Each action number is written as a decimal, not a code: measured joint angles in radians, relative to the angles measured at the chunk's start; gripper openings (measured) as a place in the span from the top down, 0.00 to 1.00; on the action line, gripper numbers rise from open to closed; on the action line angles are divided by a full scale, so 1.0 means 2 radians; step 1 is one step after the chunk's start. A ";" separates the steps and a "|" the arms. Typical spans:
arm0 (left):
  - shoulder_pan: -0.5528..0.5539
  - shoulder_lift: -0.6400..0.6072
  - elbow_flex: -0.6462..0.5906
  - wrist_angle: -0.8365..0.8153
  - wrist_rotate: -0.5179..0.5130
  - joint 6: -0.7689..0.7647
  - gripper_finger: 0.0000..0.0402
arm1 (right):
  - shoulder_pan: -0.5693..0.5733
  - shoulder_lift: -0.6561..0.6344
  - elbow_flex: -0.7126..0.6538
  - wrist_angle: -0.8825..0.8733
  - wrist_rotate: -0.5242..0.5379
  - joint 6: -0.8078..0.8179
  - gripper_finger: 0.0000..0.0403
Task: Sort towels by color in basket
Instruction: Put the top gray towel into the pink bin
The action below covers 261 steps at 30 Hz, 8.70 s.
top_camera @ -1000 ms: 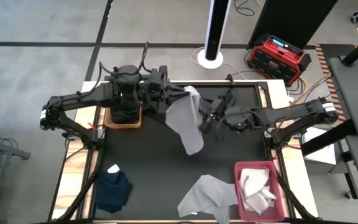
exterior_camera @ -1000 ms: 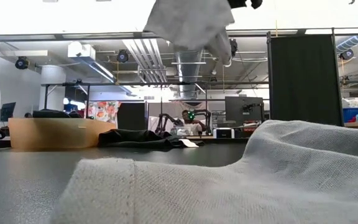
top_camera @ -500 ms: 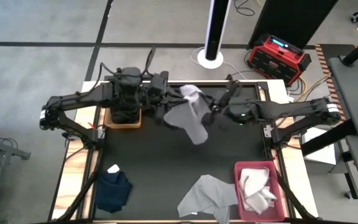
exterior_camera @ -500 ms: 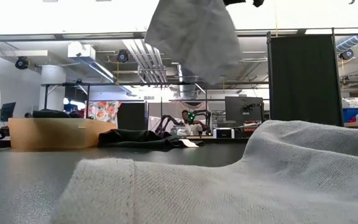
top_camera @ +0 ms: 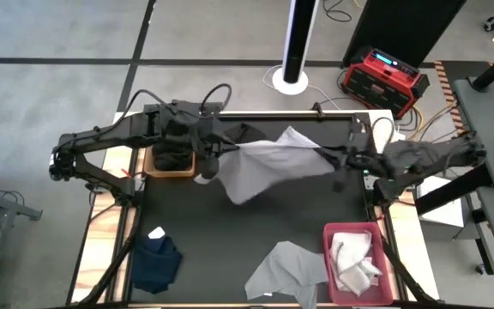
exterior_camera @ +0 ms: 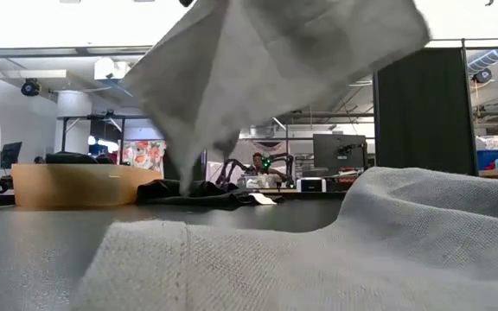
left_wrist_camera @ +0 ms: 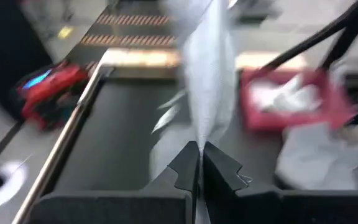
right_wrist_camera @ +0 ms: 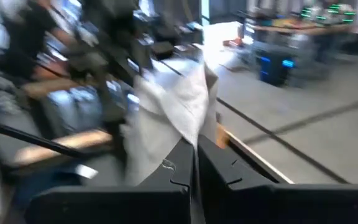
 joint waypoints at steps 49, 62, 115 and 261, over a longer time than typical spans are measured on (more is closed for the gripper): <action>-0.017 0.011 0.000 0.099 0.101 0.013 1.00 | -0.038 0.208 -0.019 0.102 -0.060 0.149 0.41; -0.023 0.011 0.000 0.077 0.054 0.017 1.00 | -0.039 0.196 -0.019 0.117 -0.059 0.069 0.96; -0.131 0.205 -0.004 0.230 -0.185 0.034 0.21 | 0.036 0.112 -0.020 0.148 0.191 0.021 0.98; -0.126 0.053 0.000 0.058 -0.098 -0.011 1.00 | 0.032 0.302 0.149 -0.061 0.060 -0.019 0.71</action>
